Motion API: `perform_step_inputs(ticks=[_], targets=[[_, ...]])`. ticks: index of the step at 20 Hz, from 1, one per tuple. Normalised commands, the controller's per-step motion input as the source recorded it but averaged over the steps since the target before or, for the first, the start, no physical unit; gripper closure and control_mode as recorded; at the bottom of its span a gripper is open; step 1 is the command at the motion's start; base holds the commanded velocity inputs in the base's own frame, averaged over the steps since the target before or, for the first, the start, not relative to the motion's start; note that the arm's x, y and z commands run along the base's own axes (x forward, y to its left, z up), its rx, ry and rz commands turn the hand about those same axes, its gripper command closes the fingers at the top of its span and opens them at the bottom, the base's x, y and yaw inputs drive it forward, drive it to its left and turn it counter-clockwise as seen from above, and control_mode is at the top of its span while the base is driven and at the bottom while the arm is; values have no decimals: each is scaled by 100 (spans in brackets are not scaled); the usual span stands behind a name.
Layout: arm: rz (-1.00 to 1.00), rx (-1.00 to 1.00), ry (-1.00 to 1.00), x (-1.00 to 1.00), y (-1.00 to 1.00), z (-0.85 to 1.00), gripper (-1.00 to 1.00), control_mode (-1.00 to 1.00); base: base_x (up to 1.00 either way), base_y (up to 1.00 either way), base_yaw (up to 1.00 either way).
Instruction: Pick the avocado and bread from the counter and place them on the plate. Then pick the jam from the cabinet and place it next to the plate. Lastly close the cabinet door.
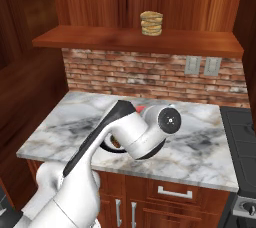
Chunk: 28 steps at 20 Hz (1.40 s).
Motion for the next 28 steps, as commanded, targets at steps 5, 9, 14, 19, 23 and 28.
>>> perform_step_inputs(ticks=[5,9,14,19,23,28], targets=[[1,0,3,23,-8,-42,100,-100,0,0,0],[5,0,0,0,-38,-42,100,-100,0,0,0],[9,0,-2,0,-27,-36,100,-100,0,0,0],[4,0,0,0,-1,-19,100,-100,0,0,0],[4,0,0,0,0,-18,100,-100,0,0,0],[6,-1,0,0,0,-31,100,-100,0,0,0]])
